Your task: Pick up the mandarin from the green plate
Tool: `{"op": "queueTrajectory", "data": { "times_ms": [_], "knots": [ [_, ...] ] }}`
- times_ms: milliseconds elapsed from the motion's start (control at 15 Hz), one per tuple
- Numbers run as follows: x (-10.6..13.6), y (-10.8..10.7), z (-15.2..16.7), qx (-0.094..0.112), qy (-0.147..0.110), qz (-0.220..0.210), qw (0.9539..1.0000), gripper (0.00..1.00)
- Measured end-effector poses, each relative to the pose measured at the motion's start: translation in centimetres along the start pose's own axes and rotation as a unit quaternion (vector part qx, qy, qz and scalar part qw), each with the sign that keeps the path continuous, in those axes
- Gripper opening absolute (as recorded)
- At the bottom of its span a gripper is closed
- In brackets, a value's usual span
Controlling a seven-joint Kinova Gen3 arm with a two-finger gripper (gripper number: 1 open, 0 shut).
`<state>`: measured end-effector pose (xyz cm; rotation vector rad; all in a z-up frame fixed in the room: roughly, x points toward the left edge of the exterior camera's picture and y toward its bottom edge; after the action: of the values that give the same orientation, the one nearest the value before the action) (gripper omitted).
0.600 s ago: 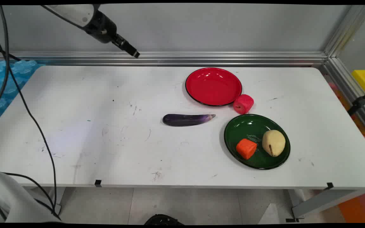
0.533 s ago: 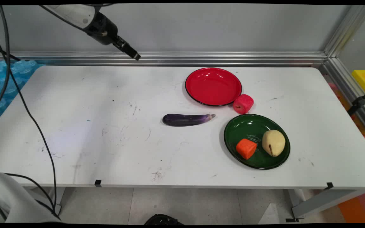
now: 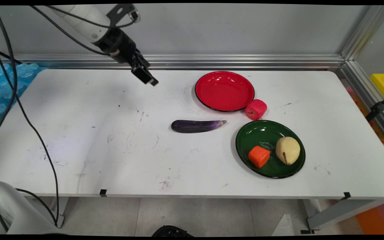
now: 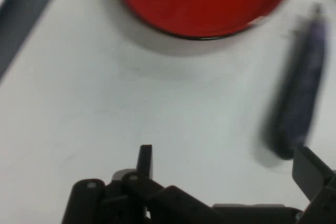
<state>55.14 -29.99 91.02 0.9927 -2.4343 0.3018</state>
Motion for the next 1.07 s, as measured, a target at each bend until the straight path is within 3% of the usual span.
{"op": "queueTrajectory", "data": {
  "times_ms": [200, 400, 1067],
  "knots": [
    [1.0, 2.3, 0.5, -0.031, -0.002, 0.046, 0.9985, 1.00],
    [2.6, 4.9, 1.4, -0.061, 0.000, 0.095, 0.9937, 1.00],
    [8.3, 11.2, 6.7, -0.111, 0.015, 0.176, 0.9779, 1.00]
  ]
}}
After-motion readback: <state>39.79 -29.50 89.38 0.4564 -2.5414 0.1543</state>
